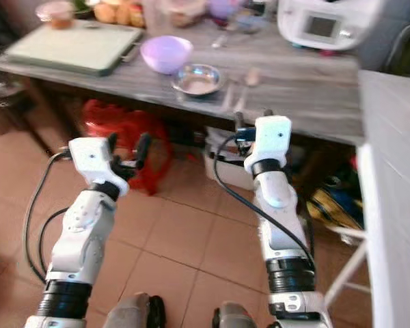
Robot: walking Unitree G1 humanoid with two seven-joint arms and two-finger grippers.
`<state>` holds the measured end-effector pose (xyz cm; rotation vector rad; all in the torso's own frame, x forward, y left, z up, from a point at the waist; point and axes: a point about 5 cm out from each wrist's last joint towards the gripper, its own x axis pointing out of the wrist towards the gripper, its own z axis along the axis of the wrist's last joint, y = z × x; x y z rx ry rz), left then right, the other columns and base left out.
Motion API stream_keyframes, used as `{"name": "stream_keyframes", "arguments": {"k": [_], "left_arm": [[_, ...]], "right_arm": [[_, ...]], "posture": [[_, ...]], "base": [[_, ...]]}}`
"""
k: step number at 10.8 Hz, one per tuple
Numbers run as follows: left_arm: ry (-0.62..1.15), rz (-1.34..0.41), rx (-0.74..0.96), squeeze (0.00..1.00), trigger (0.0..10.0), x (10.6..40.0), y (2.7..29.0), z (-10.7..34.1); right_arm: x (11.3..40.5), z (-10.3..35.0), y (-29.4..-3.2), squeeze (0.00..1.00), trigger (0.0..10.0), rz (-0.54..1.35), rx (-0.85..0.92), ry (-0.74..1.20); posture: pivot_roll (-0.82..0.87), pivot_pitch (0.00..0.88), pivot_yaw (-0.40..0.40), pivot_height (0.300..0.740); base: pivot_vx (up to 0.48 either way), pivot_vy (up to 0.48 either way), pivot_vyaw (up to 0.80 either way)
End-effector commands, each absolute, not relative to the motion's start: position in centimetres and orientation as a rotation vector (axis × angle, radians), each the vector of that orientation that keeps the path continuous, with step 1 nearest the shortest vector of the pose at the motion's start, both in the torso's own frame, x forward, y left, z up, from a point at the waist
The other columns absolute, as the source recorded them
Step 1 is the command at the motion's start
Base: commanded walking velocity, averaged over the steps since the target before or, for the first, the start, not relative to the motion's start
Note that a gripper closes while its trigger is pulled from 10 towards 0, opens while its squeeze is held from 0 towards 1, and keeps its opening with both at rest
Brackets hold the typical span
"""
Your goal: Setting the table
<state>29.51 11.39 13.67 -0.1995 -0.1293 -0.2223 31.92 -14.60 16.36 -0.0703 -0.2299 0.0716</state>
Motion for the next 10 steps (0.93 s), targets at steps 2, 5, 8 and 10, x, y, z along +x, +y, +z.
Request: {"name": "stream_keyframes", "arguments": {"k": [2, 5, 8, 10], "left_arm": [[-0.127, -0.23, -0.195, 0.0, 10.0, 29.46, 11.57, 13.44], [-0.122, -0.267, -0.226, 0.0, 10.0, 28.97, 11.34, 13.2], [-0.118, -0.281, -0.216, 0.0, 10.0, 28.84, 11.26, 13.15], [-0.119, -0.277, -0.218, 0.0, 10.0, 28.84, 11.43, 13.17]], "right_arm": [[31.78, 16.93, -14.71, 1.0, 10.0, 0.069, -0.077, -0.263], [31.56, 16.41, -14.51, 0.0, 10.0, 0.076, -0.104, -0.243], [31.54, 16.5, -14.43, 0.0, 10.0, 0.078, -0.101, -0.248], [31.54, 16.39, -14.51, 0.0, 10.0, 0.08, -0.097, -0.242]], "posture": [[-0.06, 0.046, 0.003, 0.74], [-0.06, 0.055, 0.004, 0.74], [-0.07, 0.066, 0.007, 0.74], [-0.06, 0.072, 0.007, 0.74]], "base": [[0.0, 0.0, 0.0], [0.092, -0.1, -0.27], [0.282, -0.303, -0.53], [0.285, -0.3, -0.65]]}}
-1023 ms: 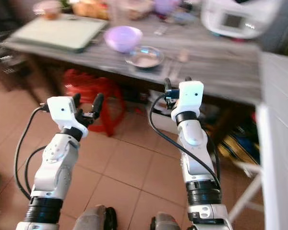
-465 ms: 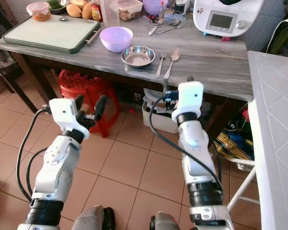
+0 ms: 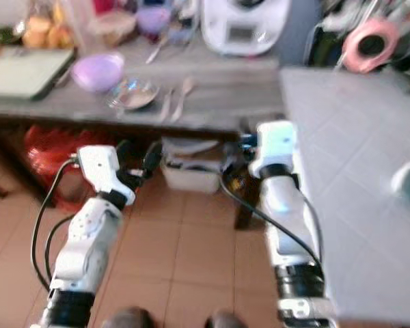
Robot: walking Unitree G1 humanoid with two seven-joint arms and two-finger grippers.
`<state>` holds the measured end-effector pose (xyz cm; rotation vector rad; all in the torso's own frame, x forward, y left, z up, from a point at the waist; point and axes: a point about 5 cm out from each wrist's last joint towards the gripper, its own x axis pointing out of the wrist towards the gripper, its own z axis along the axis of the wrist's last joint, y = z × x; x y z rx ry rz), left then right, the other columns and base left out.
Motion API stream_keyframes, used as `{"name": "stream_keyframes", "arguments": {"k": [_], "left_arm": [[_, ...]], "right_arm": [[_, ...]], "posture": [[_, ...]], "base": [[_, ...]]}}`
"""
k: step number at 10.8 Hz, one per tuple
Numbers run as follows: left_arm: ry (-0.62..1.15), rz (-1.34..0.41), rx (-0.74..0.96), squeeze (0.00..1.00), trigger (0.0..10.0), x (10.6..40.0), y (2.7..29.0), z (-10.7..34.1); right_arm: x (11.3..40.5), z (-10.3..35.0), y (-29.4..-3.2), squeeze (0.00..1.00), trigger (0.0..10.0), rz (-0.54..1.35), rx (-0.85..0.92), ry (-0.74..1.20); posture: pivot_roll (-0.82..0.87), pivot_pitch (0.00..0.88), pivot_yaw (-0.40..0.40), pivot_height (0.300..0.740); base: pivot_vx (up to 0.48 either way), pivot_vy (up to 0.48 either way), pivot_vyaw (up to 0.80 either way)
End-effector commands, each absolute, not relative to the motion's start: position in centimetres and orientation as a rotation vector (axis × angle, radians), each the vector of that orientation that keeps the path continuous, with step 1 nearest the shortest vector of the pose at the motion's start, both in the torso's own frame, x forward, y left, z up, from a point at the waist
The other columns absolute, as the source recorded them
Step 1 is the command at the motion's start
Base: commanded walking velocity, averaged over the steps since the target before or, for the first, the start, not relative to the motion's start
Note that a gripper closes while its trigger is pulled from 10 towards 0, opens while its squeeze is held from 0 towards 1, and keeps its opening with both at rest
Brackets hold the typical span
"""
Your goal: Setting the table
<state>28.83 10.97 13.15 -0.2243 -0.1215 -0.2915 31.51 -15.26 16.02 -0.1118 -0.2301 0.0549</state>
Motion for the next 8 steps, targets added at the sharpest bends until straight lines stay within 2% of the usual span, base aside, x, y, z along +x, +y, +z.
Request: {"name": "stream_keyframes", "arguments": {"k": [1, 3, 5, 8], "left_arm": [[-0.124, -0.269, -0.219, 0.0, 10.0, 28.9, 11.7, 13.3], [-0.124, -0.26, -0.214, 0.0, 10.0, 28.9, 11.8, 13.3], [-0.113, -0.214, -0.202, 0.0, 10.0, 29.1, 12.3, 13.1], [-0.103, -0.183, -0.185, 0.0, 10.0, 29.1, 12.7, 12.9]], "right_arm": [[31.4, 16.3, -14.1, 0.0, 10.0, 0.093, -0.096, -0.242], [31.4, 16.3, -14.0, 0.0, 10.0, 0.104, -0.103, -0.245], [31.3, 16.3, -14.2, 0.0, 10.0, 0.105, -0.104, -0.241], [31.2, 16.1, -14.1, 0.0, 10.0, 0.112, -0.111, -0.228]], "posture": [[-0.06, 0.073, 0.006, 0.74], [-0.06, 0.072, 0.006, 0.74], [-0.06, 0.076, 0.001, 0.74], [-0.06, 0.081, -0.004, 0.74]], "base": [[0.281, -0.304, 0.0], [0.141, -0.272, 0.0], [0.0, 0.0, 0.0], [0.0, 0.0, -0.8]]}}
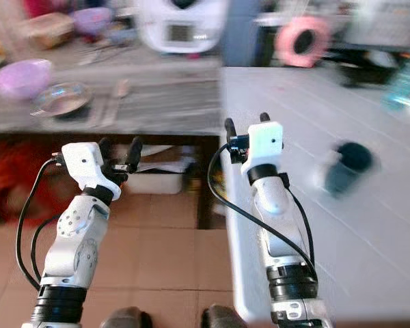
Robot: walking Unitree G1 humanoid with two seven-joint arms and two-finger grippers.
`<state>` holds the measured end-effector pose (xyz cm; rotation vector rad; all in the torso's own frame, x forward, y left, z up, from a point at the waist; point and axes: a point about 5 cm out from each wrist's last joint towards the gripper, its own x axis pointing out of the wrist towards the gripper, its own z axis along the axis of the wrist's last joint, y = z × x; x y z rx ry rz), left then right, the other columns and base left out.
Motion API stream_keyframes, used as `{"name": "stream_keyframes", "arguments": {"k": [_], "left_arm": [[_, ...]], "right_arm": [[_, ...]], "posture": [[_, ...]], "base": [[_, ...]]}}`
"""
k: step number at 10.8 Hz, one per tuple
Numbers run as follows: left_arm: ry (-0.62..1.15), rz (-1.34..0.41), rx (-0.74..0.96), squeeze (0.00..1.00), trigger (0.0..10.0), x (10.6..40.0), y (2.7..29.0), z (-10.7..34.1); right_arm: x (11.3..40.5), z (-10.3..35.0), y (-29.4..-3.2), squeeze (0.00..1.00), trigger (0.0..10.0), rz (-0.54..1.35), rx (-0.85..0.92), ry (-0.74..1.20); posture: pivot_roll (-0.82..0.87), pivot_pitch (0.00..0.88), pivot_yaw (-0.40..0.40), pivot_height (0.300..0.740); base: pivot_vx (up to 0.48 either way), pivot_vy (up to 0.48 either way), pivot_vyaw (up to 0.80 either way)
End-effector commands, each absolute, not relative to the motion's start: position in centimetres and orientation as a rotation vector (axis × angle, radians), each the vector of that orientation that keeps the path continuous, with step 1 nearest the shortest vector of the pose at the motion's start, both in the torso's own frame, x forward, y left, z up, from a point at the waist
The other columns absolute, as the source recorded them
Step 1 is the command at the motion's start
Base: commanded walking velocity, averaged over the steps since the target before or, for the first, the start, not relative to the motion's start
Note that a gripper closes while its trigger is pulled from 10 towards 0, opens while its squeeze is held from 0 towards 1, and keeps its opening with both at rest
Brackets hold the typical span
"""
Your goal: Setting the table
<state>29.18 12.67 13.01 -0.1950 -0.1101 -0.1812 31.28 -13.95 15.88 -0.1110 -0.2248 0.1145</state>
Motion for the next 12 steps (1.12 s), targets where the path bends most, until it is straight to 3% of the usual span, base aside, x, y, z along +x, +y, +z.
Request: {"name": "stream_keyframes", "arguments": {"k": [1, 5, 12], "left_arm": [[-0.101, -0.183, -0.181, 0.0, 10.0, 29.09, 12.72, 12.81], [-0.088, -0.151, -0.178, 0.0, 10.0, 28.84, 13.37, 12.47], [-0.055, -0.117, -0.163, 0.0, 10.0, 28.78, 13.42, 12.28]], "right_arm": [[31.15, 16.07, -14.09, 0.0, 10.0, 0.113, -0.114, -0.227], [30.91, 15.89, -14.32, 0.0, 10.0, 0.116, -0.123, -0.217], [30.61, 15.75, -14.21, 0.0, 10.0, 0.123, -0.127, -0.205]], "posture": [[-0.07, 0.084, -0.006, 0.74], [-0.06, 0.098, -0.012, 0.74], [-0.07, 0.126, -0.01, 0.74]], "base": [[0.0, 0.0, -0.8], [0.0, 0.0, -0.8], [-0.155, 0.0, 0.0]]}}
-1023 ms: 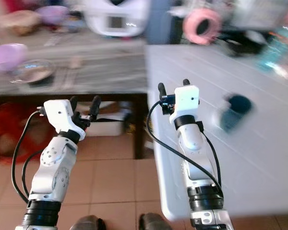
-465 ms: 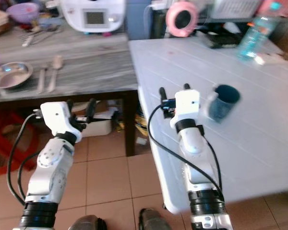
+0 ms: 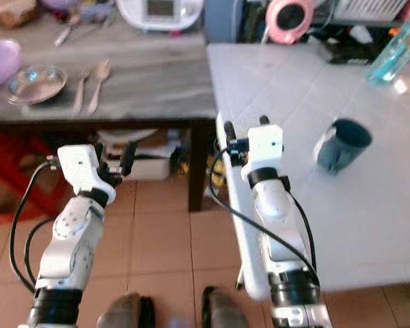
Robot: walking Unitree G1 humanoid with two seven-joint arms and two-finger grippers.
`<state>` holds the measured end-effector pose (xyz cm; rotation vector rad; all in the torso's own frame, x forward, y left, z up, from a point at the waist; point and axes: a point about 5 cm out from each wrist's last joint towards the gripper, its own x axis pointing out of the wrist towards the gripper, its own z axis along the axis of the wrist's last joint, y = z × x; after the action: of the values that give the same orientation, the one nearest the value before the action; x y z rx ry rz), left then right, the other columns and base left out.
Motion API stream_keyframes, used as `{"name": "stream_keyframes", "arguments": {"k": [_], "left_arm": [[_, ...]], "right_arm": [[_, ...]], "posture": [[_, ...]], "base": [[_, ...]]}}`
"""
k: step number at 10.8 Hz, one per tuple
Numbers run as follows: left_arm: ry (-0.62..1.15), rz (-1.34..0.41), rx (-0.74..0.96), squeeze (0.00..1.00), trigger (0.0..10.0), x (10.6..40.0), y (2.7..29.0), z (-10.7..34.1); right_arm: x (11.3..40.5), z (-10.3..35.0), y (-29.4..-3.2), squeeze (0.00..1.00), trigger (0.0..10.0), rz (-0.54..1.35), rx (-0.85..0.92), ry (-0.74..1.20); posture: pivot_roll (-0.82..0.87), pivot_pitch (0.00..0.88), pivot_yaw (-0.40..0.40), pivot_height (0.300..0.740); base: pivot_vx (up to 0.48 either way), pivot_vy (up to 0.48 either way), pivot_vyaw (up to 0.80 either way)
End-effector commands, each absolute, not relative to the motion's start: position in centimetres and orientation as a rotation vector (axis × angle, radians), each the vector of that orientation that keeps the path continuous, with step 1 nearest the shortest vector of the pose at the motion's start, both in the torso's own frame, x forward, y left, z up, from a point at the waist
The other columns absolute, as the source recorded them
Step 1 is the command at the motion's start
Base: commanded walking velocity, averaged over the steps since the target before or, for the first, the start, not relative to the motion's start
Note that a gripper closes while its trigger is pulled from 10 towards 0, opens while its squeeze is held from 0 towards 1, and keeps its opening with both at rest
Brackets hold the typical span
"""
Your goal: Setting the table
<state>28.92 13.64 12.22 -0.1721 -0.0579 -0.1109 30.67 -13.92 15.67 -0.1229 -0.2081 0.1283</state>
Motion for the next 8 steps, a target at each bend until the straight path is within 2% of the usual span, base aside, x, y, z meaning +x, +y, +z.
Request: {"name": "stream_keyframes", "arguments": {"k": [1, 8], "left_arm": [[-0.055, -0.119, -0.162, 0.0, 10.0, 28.8, 13.4, 12.31], [-0.083, -0.149, -0.16, 0.0, 10.0, 28.73, 13.2, 12.65]], "right_arm": [[30.56, 15.69, -14.17, 0.0, 10.0, 0.123, -0.127, -0.203], [30.44, 15.44, -14.21, 0.0, 10.0, 0.121, -0.124, -0.189]], "posture": [[-0.07, 0.126, -0.01, 0.74], [-0.07, 0.127, -0.007, 0.74]], "base": [[0.0, 0.0, 0.0], [0.0, 0.0, 0.0]]}}
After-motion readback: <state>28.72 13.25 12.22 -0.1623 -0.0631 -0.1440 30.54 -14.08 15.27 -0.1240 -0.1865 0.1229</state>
